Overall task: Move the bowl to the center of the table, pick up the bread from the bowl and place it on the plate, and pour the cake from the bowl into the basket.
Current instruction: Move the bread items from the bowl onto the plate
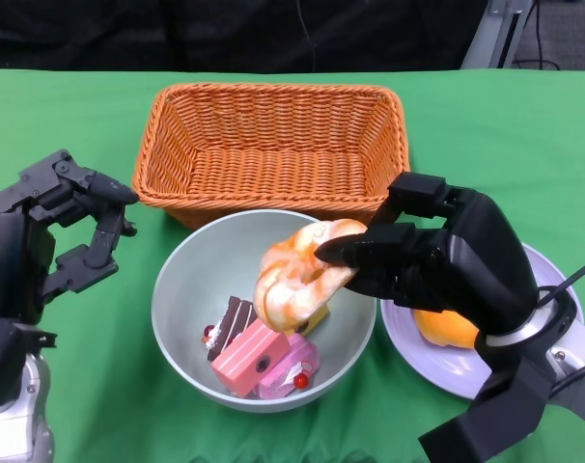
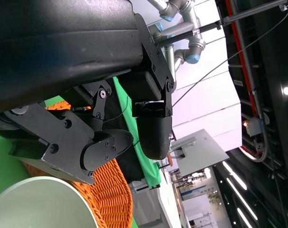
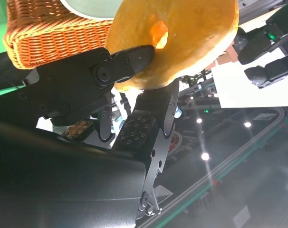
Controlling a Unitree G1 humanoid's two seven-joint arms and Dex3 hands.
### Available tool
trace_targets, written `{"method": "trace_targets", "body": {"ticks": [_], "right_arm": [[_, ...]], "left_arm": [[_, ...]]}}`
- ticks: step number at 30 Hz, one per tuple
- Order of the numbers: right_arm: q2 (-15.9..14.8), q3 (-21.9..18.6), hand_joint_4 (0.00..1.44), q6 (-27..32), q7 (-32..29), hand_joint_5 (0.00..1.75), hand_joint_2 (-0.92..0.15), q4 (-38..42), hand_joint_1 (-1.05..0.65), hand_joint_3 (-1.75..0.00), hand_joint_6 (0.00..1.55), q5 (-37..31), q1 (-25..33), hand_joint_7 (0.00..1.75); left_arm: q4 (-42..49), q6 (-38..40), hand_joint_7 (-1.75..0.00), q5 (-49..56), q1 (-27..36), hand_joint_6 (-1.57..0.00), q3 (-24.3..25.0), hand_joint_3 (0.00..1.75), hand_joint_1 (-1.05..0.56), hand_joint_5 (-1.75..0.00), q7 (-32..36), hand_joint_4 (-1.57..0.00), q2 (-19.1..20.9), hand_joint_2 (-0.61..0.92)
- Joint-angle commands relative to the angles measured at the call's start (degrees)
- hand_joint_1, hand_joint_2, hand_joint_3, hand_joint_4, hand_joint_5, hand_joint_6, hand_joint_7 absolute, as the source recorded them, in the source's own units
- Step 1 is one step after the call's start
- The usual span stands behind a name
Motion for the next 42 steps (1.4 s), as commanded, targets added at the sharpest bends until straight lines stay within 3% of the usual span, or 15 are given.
{"method": "trace_targets", "body": {"ticks": [1,14,21,26,34,42], "right_arm": [[-0.2,-1.9,0.86,-0.2,-1.3,1.01,-0.85,-0.8,-0.26,-0.02,1.15,0.4,0.5,0.27],[-1.6,-6.5,0.85,-1.5,-3.7,1.07,-0.83,-1.9,-0.19,0.00,1.10,1.1,2.8,0.38],[-2.5,-10.6,0.85,-0.2,-4.3,1.16,-0.83,-4.3,-0.16,-0.01,0.96,1.4,6.2,0.72],[-3.2,-13.4,0.86,-1.4,-6.2,1.18,-0.85,-4.2,-0.20,-0.02,0.91,2.2,8.2,0.86],[-3.0,-14.0,0.85,-2.0,-7.1,1.19,-0.86,-3.7,-0.21,-0.03,0.88,1.7,8.4,0.91],[-4.4,-18.6,0.83,2.3,-8.9,1.33,-0.84,-2.3,-0.17,-0.03,0.92,3.2,16.5,0.85]], "left_arm": [[0.6,-0.6,-1.06,-0.5,-0.6,-0.87,0.3,0.88,-0.04,-1.42,-0.2,-0.83,1.0,0.66],[2.6,-1.5,-1.07,-1.0,-1.2,-0.88,0.7,0.90,-0.03,-1.42,-0.9,-0.82,1.5,0.65],[3.3,-1.6,-1.07,-1.1,-1.3,-0.88,0.9,0.90,-0.03,-1.42,-1.1,-0.82,2.1,0.66],[4.0,-1.8,-1.08,-1.9,-1.5,-0.87,1.0,0.88,-0.04,-1.43,-1.9,-0.82,2.4,0.65],[4.3,-2.0,-1.08,-2.3,-1.6,-0.87,1.1,0.87,-0.04,-1.43,-2.3,-0.82,2.5,0.66],[5.7,-1.8,-1.08,-2.1,-1.9,-0.87,1.6,0.87,-0.04,-1.44,-2.6,-0.81,3.7,0.67]]}}
